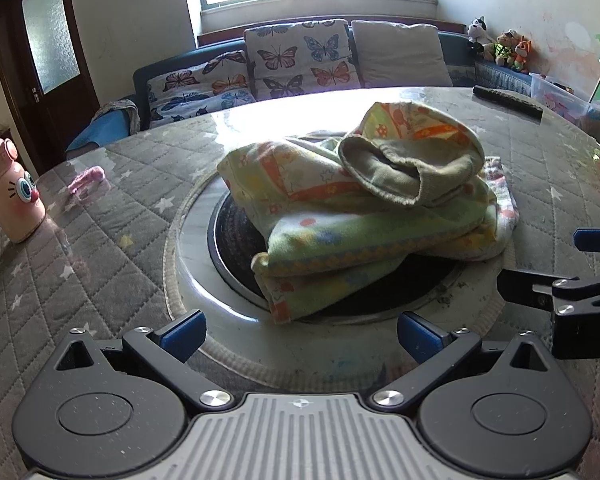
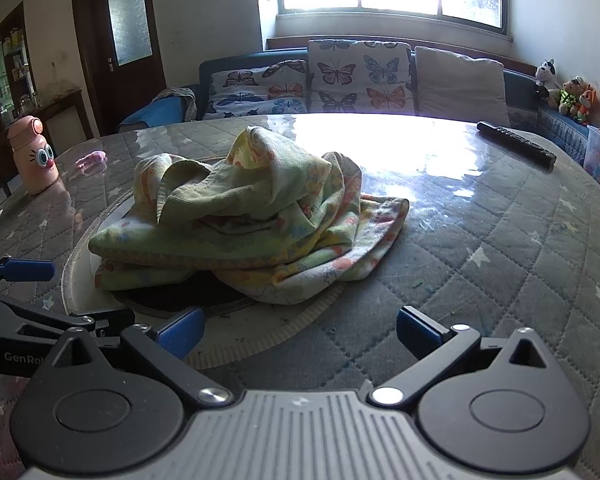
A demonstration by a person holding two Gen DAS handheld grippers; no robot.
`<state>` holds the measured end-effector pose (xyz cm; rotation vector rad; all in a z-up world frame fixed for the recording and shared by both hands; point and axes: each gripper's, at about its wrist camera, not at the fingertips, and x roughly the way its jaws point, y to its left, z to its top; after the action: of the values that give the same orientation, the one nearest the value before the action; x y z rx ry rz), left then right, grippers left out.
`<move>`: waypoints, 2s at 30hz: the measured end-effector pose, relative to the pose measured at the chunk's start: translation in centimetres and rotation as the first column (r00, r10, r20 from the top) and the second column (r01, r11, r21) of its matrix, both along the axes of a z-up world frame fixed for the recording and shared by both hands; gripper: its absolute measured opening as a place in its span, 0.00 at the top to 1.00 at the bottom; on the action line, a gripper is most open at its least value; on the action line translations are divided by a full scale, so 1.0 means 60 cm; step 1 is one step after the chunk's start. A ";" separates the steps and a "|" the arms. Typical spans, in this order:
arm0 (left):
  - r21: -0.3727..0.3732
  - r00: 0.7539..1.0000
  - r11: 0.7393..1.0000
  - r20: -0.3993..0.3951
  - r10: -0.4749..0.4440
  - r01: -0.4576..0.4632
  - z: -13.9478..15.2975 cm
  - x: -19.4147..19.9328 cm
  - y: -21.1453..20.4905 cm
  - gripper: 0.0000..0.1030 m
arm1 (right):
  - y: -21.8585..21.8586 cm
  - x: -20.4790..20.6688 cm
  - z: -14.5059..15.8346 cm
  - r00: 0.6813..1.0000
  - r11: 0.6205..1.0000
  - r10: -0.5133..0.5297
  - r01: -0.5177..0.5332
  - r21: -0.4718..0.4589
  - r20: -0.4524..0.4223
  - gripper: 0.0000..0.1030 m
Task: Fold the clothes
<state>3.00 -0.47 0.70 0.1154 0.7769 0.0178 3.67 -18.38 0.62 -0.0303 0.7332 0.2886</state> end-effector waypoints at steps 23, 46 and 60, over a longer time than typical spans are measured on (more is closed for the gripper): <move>-0.075 0.991 0.994 0.113 -0.066 0.074 0.082 0.075 0.008 0.21 | -0.017 0.074 0.060 0.997 0.999 0.024 -0.026 0.026 0.076 0.09; -0.176 0.969 0.953 0.024 -0.245 0.245 0.059 0.160 0.004 0.96 | 0.046 0.197 0.045 0.987 0.987 0.159 -0.159 0.003 0.037 0.79; -0.175 0.921 0.914 0.210 -0.328 0.365 0.151 0.006 0.004 0.98 | -0.018 0.056 0.135 0.966 0.973 0.190 -0.209 0.098 0.175 0.96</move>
<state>3.33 -0.25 9.76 0.0475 0.5675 -0.3895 7.05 -19.47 8.69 -0.0174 0.5481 0.5153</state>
